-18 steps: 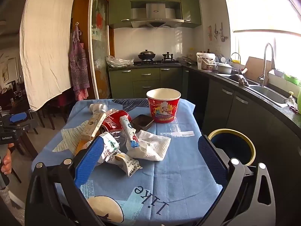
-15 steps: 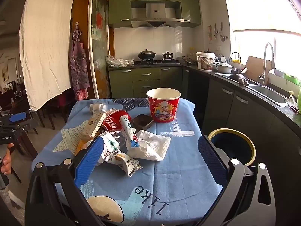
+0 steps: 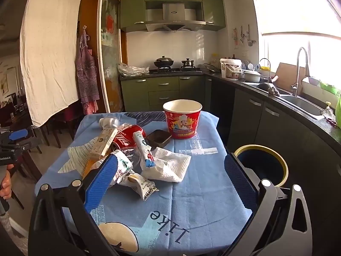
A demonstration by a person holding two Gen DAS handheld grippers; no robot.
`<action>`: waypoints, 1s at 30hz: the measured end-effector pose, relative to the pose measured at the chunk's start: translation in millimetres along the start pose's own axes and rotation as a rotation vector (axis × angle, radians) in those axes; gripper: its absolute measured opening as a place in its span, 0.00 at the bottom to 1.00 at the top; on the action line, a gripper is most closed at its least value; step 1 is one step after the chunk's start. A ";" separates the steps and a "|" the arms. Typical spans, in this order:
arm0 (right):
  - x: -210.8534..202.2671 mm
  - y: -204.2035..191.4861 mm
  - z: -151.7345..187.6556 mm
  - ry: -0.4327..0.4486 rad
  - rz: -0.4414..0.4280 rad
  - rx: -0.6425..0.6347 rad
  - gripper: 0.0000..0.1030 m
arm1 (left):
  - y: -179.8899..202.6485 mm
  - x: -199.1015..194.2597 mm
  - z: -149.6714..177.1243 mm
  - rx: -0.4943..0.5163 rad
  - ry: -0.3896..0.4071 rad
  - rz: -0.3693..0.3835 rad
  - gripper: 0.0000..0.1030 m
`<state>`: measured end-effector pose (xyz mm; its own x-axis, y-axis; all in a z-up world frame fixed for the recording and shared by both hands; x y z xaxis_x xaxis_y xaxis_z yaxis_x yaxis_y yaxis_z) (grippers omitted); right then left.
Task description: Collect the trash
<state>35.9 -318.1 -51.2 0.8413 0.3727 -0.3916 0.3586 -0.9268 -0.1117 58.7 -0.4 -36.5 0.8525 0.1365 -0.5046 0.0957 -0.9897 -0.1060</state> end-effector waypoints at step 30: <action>2.8 -0.2 4.1 -0.010 -0.002 0.004 0.96 | 6.4 2.2 6.3 0.005 -0.013 0.015 0.94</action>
<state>36.5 -317.0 -56.0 0.8368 0.3737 -0.4002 0.3583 -0.9264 -0.1159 58.0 -6.1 -43.7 0.8471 0.1224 -0.5171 0.0808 -0.9915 -0.1024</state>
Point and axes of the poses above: each gripper's, at about its wrist camera, not at the fingertips, and x roughly the way its jaws point, y to its right, z to its underside, the point moved 7 cm from there along x, roughly the way its jaws point, and after that the axes turned 9 degrees about -z, right-handed, at the moved point
